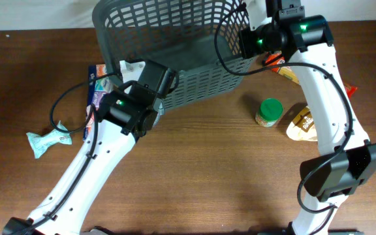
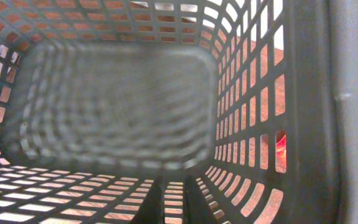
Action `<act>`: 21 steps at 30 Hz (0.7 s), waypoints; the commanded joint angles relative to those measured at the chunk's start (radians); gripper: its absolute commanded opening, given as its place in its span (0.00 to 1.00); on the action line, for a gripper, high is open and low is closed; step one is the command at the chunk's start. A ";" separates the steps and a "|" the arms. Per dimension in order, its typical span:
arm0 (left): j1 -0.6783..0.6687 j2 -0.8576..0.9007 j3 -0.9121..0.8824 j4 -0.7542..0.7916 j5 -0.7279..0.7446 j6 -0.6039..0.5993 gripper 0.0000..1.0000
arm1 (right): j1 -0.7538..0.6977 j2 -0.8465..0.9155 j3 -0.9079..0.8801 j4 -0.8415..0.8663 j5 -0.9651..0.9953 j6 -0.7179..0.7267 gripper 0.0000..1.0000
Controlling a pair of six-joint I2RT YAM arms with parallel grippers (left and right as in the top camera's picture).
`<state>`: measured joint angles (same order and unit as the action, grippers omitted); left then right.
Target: Pack container
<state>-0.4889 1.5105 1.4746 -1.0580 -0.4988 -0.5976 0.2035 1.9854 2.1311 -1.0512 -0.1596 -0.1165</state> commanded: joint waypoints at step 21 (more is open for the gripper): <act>0.027 0.010 0.009 0.063 -0.023 0.032 0.02 | -0.002 0.004 0.019 -0.072 -0.005 -0.010 0.04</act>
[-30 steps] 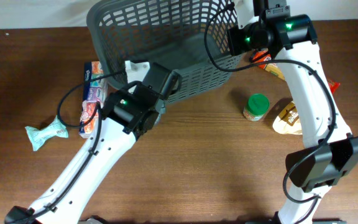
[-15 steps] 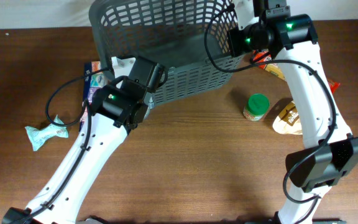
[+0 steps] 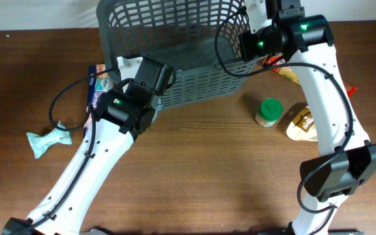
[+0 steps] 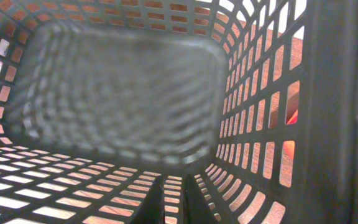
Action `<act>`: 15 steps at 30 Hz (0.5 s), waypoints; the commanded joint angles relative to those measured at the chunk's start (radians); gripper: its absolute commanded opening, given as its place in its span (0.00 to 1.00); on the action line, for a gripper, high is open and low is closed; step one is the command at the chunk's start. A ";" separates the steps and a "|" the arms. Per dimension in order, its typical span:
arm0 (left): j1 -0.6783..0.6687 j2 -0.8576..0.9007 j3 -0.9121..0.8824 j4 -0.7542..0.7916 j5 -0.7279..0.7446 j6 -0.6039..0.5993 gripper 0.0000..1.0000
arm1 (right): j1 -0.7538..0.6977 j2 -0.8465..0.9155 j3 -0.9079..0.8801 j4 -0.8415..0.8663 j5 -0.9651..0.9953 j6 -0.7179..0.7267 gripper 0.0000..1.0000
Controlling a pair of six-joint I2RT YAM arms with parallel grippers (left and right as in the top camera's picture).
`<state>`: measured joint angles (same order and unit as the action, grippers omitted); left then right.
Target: Pack container
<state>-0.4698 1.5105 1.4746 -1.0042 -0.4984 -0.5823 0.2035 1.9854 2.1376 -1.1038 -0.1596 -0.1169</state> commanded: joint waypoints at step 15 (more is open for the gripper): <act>0.035 0.014 0.009 0.080 -0.022 0.061 0.02 | -0.001 0.004 0.012 -0.037 -0.005 -0.010 0.04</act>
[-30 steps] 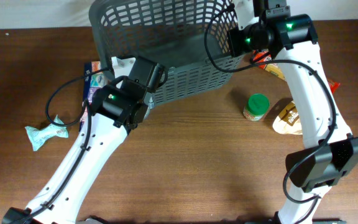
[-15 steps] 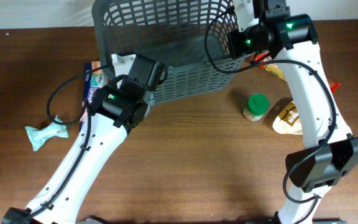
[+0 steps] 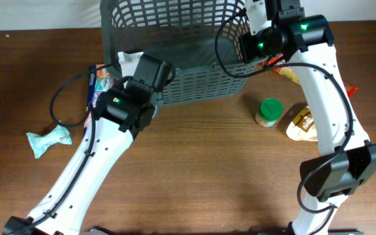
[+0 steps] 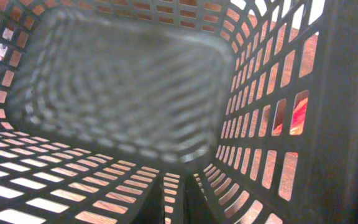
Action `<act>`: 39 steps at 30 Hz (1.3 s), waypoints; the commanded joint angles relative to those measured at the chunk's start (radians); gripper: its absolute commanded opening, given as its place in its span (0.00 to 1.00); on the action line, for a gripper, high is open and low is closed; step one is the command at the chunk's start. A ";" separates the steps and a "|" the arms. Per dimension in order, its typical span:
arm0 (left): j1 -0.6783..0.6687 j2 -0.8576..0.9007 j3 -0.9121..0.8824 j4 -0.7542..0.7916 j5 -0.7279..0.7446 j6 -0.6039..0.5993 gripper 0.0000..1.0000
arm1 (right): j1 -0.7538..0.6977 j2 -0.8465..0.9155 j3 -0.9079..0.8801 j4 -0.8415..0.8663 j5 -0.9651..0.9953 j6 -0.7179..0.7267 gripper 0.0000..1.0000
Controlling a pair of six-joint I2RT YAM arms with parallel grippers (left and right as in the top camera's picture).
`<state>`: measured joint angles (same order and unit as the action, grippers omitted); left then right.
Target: Pack container
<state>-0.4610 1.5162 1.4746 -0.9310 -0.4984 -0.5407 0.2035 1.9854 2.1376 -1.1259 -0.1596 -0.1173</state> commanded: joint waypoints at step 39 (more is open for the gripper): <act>0.069 0.010 0.009 0.069 -0.023 0.064 0.02 | -0.001 0.004 0.012 -0.046 -0.006 -0.005 0.04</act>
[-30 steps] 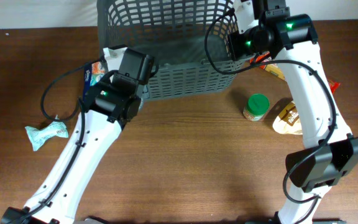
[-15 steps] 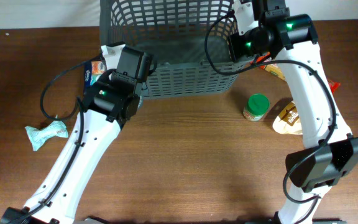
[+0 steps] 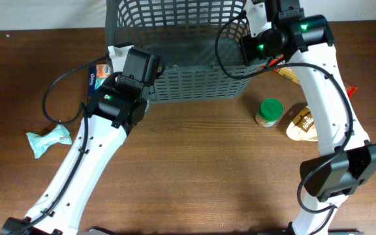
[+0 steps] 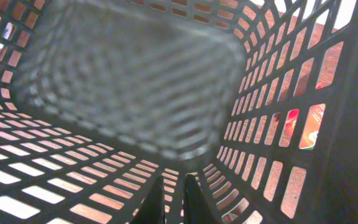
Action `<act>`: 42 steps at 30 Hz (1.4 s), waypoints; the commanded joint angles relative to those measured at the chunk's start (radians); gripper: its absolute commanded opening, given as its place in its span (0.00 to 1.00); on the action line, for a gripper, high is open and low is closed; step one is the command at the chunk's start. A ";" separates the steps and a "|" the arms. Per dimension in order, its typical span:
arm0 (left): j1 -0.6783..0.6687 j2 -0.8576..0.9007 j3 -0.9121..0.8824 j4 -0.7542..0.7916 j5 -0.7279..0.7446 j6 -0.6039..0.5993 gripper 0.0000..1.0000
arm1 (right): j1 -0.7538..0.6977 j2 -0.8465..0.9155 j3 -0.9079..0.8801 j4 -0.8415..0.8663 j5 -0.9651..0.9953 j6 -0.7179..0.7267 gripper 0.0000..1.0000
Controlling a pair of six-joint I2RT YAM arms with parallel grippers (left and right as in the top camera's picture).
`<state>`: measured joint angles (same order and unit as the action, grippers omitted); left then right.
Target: Pack container
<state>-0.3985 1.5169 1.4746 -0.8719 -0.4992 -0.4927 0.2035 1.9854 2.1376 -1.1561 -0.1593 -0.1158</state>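
Note:
A dark grey slotted basket (image 3: 175,39) stands at the table's far edge, its opening facing up. My right gripper (image 3: 250,46) is at its right wall. In the right wrist view the basket (image 4: 135,81) fills the frame, and the right gripper (image 4: 174,199) is nearly shut, with the basket's wall in the thin gap between its fingers. My left gripper (image 3: 119,55) presses against the basket's left front corner, its fingers hidden under the wrist. The basket's inside looks empty.
A green-lidded jar (image 3: 268,112) and a brown pouch (image 3: 303,124) lie right of the basket, with red and orange packets (image 3: 281,65) behind my right arm. A blue packet (image 3: 98,75) and a pale blue wrapped item (image 3: 49,140) lie to the left.
The basket has shifted farther back and stands more upright. My left gripper has moved up and left with its corner. The right gripper still holds the right wall.
The basket was first tilted, its left side swung toward the table's middle, with both grippers at its sides. At each later moment it stood squarer and farther back, and my left gripper followed. The loose items have not moved.

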 commanded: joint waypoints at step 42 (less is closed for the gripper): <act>0.015 -0.048 0.010 -0.010 -0.014 0.039 0.34 | -0.001 0.003 0.181 0.064 -0.188 -0.006 0.95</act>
<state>-0.3901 1.5139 1.4746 -0.8787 -0.5053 -0.4633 0.2050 1.9892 2.2375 -1.0935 -0.2729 -0.1295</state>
